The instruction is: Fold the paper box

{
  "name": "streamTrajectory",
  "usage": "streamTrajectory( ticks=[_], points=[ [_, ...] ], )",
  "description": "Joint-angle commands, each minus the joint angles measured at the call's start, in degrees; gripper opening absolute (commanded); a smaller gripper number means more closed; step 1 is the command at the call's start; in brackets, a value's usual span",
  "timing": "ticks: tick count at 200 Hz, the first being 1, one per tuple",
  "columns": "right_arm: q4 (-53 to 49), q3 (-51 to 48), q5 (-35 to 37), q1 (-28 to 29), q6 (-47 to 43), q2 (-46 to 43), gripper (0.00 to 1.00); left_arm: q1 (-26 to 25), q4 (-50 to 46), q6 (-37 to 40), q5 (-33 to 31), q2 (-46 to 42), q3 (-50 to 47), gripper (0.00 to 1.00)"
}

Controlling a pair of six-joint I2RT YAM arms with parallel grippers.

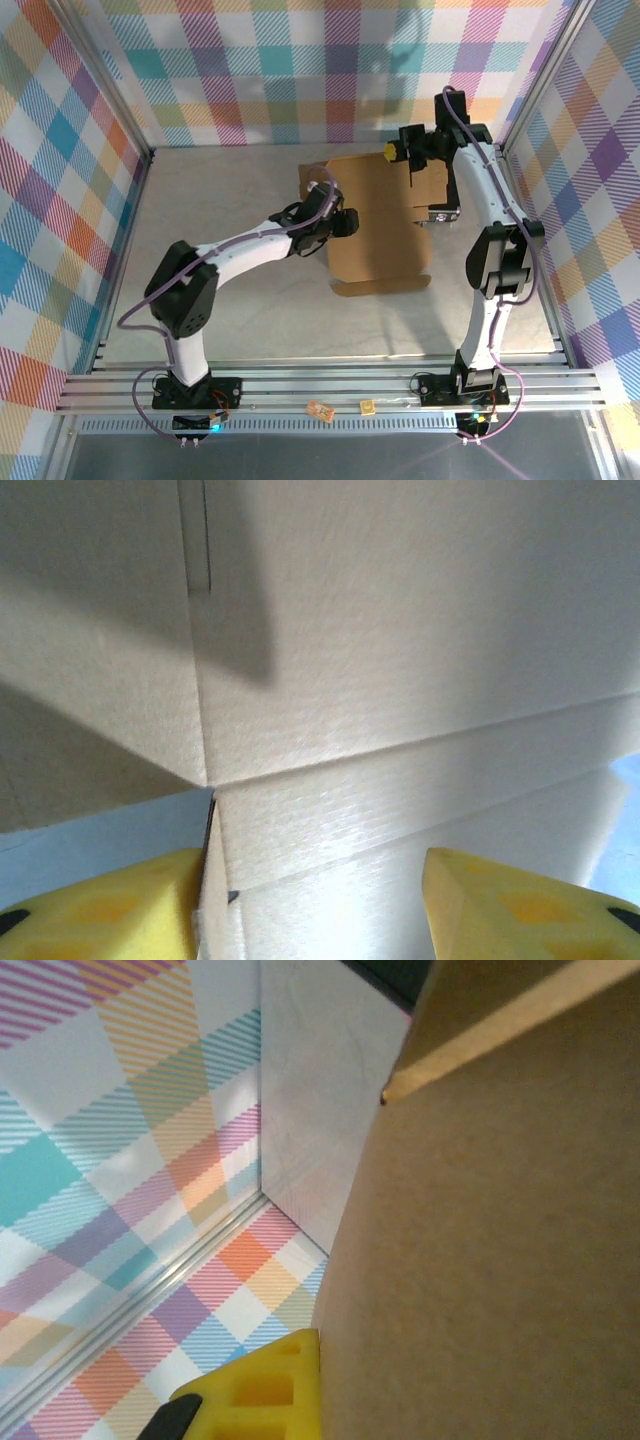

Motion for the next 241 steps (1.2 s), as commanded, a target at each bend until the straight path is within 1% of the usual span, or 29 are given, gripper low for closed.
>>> streamTrajectory(
  ticks=[1,10,12,15,41,58,74,87,125,133,146,154,163,172,179,185,198,212,241],
  points=[
    [4.0,-4.1,-1.8,1.8,1.2,-3.7,0.00,1.7,-2.4,-0.1,-0.5,-9.0,-0.6,0.60],
    [5.6,-5.4,-1.9,2.5,1.7,-4.1,0.00,2.7,-2.9,-0.4,0.3,-11.4,-1.3,0.62],
    [5.9,-5.7,-1.9,2.6,1.8,-4.1,0.00,3.0,-3.0,-0.5,0.4,-12.0,-1.5,0.65],
    [6.4,-6.0,-2.0,2.8,1.9,-4.2,0.00,3.5,-3.1,-0.6,0.8,-12.8,-1.8,0.67],
    [9.5,-6.4,-2.6,4.7,1.9,-3.5,0.00,7.8,-6.4,0.2,2.4,-18.4,-2.2,0.68],
    [13.6,-7.5,-3.6,5.9,1.9,-3.5,0.00,11.7,-10.0,0.7,2.6,-21.5,-3.3,0.67],
    [15.0,-8.3,-4.5,6.9,0.5,-3.6,0.00,17.2,-10.6,-0.9,5.9,-23.8,-6.6,0.65],
    [17.0,-10.2,-5.6,7.6,-0.6,-4.3,0.00,20.8,-11.4,-1.6,8.5,-25.2,-8.6,0.63],
    [29.1,-21.3,-8.8,8.9,-0.8,-7.6,0.00,26.0,-9.8,-2.7,11.0,-30.1,-15.6,0.60],
    [31.4,-23.3,-9.2,8.9,-1.0,-8.1,0.00,26.7,-9.1,-2.9,11.6,-30.9,-16.8,0.58],
    [38.7,-26.9,-10.7,9.0,-0.6,-8.6,0.00,27.7,-8.6,-2.0,12.1,-31.8,-18.2,0.54],
    [41.4,-28.1,-11.8,9.0,-0.4,-8.5,0.00,28.4,-8.5,-1.1,13.0,-31.9,-19.0,0.52],
    [44.0,-29.1,-12.9,9.0,-0.2,-8.5,0.00,29.1,-7.9,0.3,14.6,-31.9,-20.0,0.46],
    [45.0,-29.9,-13.4,9.1,-0.6,-8.7,0.00,29.6,-7.7,1.4,15.5,-32.0,-21.0,0.39],
    [45.1,-30.5,-13.6,9.0,-1.3,-9.1,0.00,30.0,-7.7,2.1,16.5,-32.2,-22.1,0.35],
    [45.4,-31.1,-13.8,9.1,-1.8,-9.4,0.00,30.4,-5.4,2.6,17.0,-32.3,-23.0,0.32],
    [45.8,-32.4,-13.8,9.1,-2.8,-10.1,0.00,31.4,-5.3,3.3,17.9,-32.2,-24.1,0.26],
    [46.9,-34.0,-13.9,9.1,-3.0,-10.8,0.00,32.5,-6.1,4.3,19.0,-31.5,-24.7,0.23],
    [48.4,-36.3,-14.1,9.1,-2.9,-11.6,0.00,33.6,-4.0,5.1,23.4,-29.6,-26.2,0.22]
  ],
)
